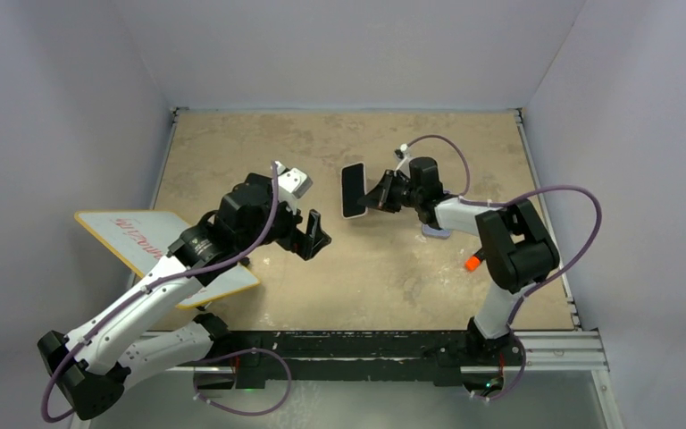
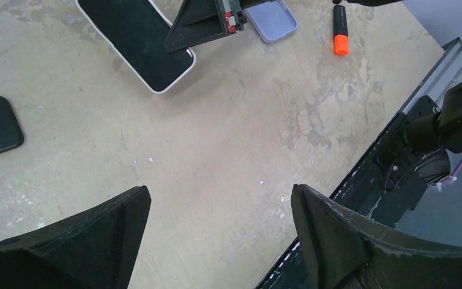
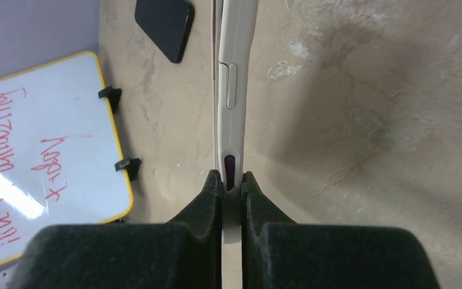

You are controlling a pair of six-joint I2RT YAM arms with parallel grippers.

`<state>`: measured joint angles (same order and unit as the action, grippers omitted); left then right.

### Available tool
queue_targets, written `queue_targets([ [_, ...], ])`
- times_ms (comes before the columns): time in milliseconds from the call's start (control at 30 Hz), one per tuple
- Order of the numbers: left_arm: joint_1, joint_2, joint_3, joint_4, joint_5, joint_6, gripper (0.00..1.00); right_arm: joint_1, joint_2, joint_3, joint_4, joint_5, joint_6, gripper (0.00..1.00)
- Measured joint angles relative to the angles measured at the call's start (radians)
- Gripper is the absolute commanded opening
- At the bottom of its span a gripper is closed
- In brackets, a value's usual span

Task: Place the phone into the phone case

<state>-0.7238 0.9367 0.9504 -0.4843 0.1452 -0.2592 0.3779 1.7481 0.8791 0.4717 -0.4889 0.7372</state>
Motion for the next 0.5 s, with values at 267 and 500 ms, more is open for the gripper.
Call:
queue_targets([
  [267, 0.000, 0.000, -0.006, 0.007, 0.008, 0.021, 0.91, 0.003, 0.081, 0.111, -0.130, -0.053, -0.058, 0.12],
  [500, 0.000, -0.001, -0.006, 0.012, 0.016, 0.036, 0.92, 0.001, 0.168, 0.216, -0.284, -0.021, -0.112, 0.31],
])
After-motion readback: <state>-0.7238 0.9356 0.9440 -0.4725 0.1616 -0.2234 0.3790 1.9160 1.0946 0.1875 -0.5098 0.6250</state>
